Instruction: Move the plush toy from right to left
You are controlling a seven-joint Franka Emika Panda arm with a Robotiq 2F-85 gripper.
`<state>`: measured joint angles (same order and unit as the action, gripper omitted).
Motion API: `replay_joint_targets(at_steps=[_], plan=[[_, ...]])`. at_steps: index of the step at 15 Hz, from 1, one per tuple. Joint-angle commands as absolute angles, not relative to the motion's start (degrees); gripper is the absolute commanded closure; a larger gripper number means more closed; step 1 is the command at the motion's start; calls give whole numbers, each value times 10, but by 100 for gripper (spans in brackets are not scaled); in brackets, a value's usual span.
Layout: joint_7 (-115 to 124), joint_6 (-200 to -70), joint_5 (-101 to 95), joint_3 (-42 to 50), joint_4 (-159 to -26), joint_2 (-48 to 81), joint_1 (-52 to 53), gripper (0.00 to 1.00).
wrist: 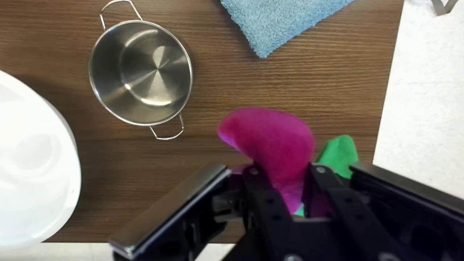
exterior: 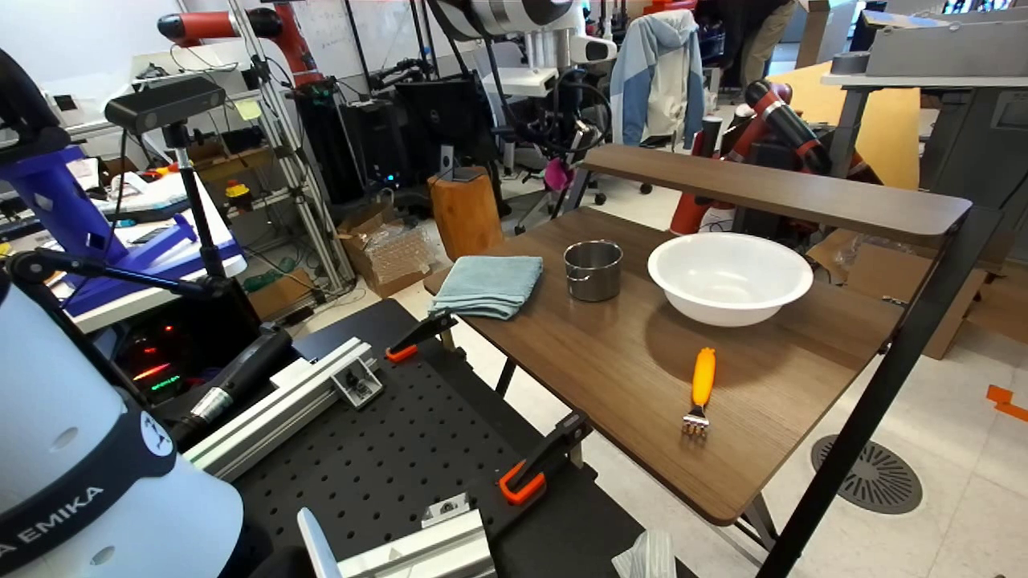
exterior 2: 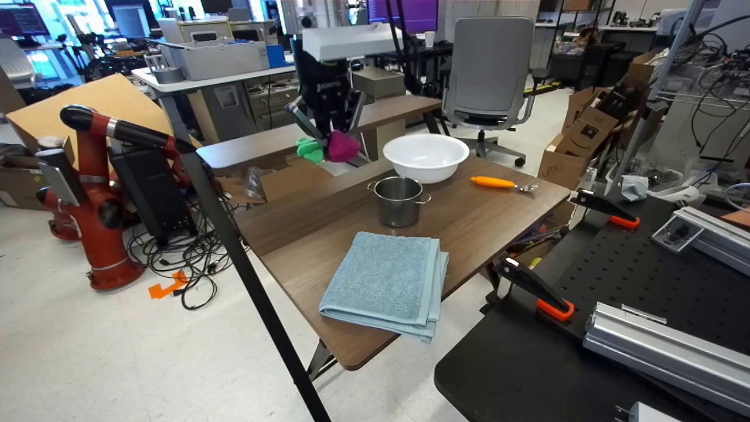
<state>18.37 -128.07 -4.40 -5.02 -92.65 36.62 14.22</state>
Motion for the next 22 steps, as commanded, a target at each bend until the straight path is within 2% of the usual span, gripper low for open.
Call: replay_joint_targets(at_steps=[1,21,22], plan=[[220,-1234,-55,-25,-838,431,172,95],[267,-1093,-51,15,-527,691,204,95],[267,-1088,-53,17,-520,697,205,57]])
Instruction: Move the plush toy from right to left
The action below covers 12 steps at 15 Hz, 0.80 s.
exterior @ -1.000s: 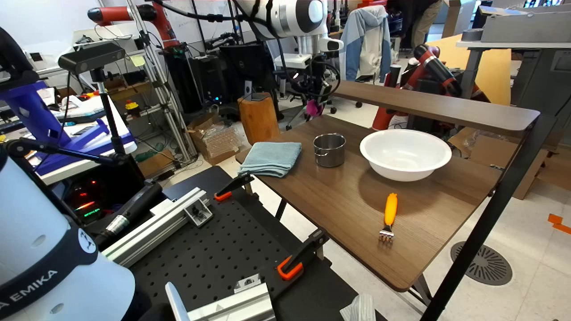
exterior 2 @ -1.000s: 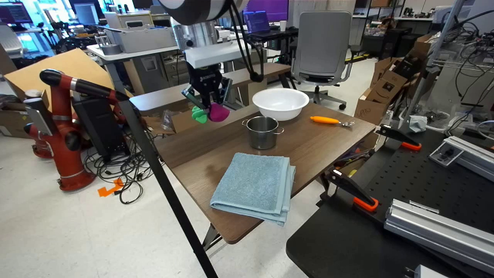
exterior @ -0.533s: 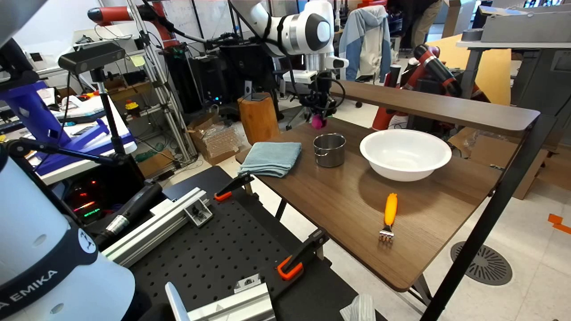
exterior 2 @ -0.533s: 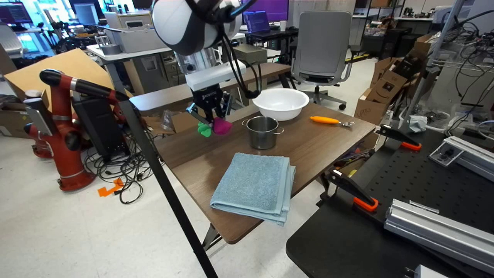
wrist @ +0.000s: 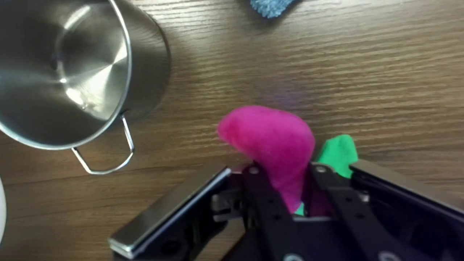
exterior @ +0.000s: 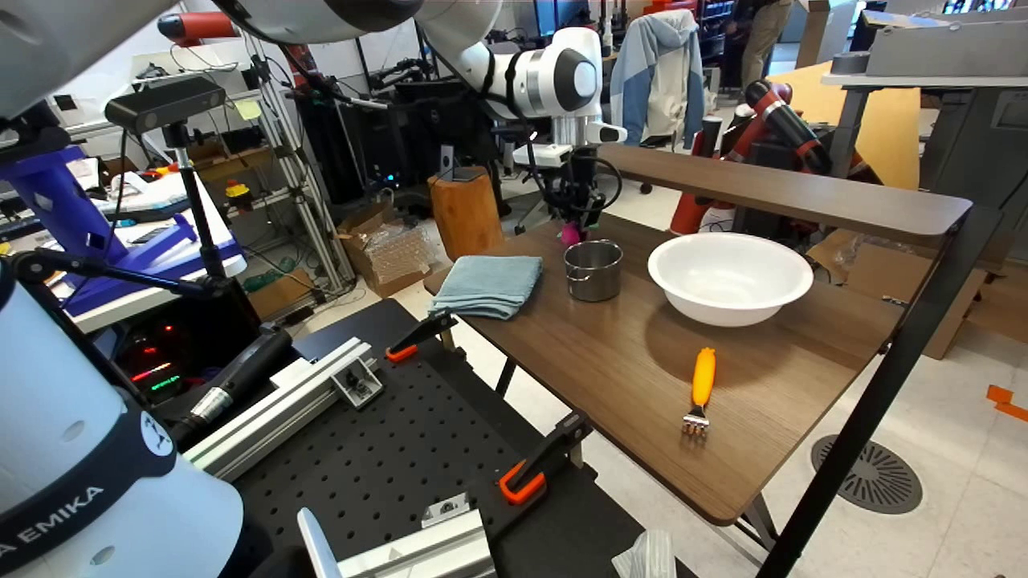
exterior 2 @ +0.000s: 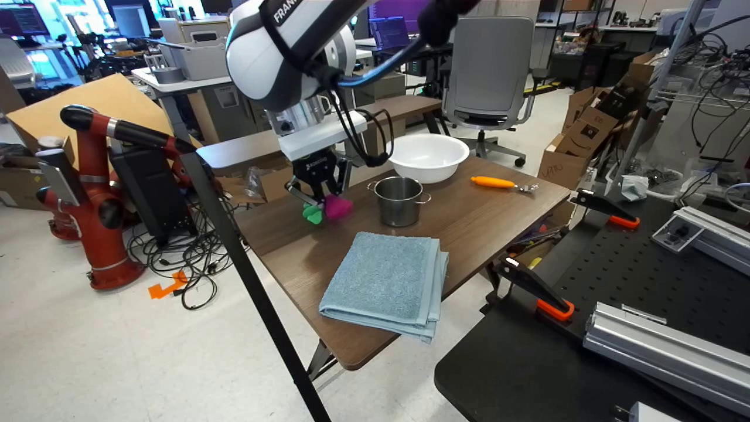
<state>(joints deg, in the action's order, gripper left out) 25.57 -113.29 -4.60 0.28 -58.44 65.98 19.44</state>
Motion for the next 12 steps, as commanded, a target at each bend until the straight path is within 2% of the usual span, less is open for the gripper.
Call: replay_joint_targets(at_steps=[1,2,7,9,12], plan=[[266,-1080,-54,18,-512,702,205,56],[265,-1073,-54,19,-506,705,205,51],[261,-1045,-51,17,-478,710,202,12],[258,-1039,-51,15,-474,704,202,0],[255,-1048,-51,12,-483,685,200,0]])
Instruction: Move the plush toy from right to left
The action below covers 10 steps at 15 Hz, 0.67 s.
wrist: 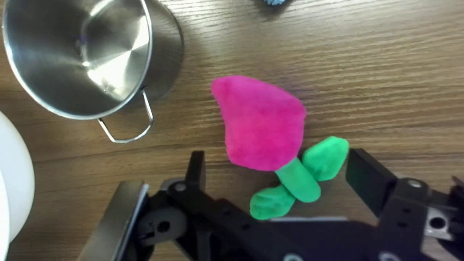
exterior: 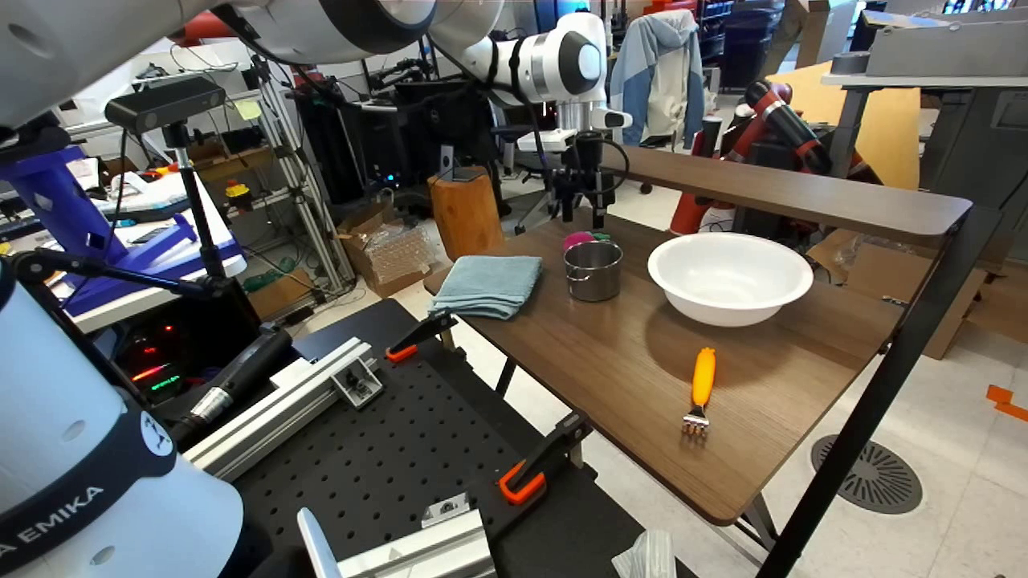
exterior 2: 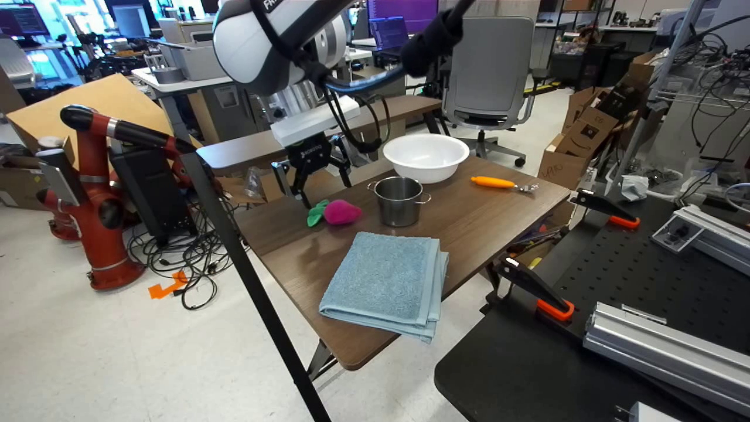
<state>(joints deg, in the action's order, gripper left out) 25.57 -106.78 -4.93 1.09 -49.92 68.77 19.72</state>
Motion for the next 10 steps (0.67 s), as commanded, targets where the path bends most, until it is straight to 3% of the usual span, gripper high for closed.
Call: replay_joint_targets(at_steps=[1,6,10], plan=[[255,-1051,-51,12,-487,675,199,0],[251,-1070,-51,11,-531,602,197,0],[253,-1068,-49,11,-493,632,197,0]])
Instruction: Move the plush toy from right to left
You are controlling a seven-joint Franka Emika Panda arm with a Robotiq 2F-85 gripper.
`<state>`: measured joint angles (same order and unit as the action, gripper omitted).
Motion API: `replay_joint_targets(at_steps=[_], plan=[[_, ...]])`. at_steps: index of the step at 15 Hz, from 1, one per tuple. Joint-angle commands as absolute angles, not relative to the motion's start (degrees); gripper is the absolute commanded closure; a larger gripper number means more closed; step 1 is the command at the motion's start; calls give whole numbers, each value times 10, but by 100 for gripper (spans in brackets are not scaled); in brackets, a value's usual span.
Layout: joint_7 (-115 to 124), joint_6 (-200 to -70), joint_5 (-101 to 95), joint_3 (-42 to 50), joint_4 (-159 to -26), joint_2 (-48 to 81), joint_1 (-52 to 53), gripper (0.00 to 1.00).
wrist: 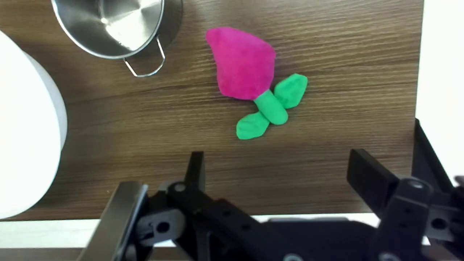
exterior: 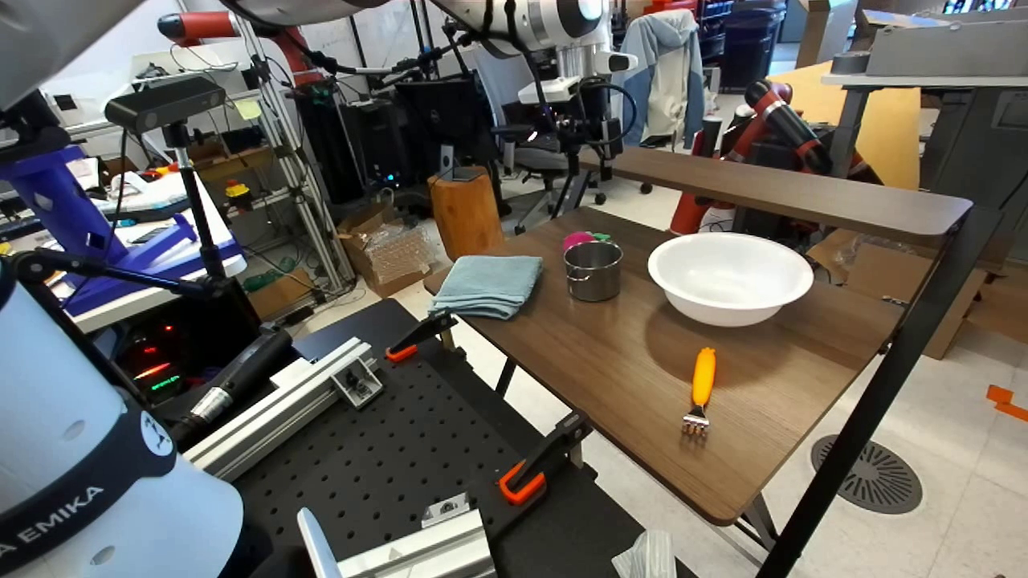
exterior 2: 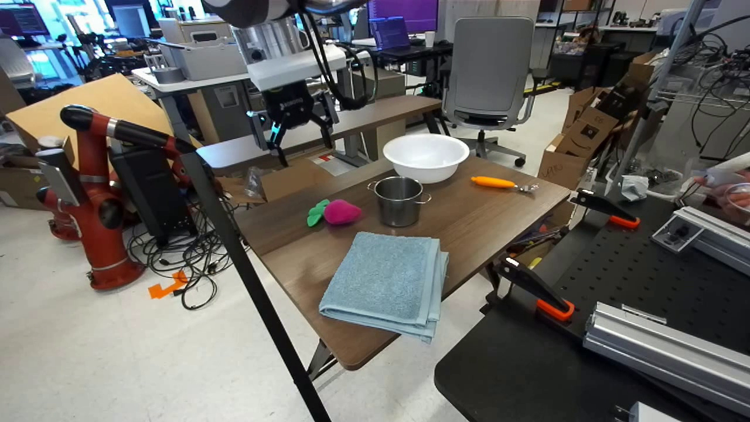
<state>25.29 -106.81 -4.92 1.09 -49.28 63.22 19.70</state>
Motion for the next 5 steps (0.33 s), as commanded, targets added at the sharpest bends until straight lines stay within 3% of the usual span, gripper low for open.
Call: replay_joint_targets(at_steps=[1,5], plan=[[253,-1068,-49,11,-493,636,197,0],[253,-1069,-49,11,-492,637,197,0]])
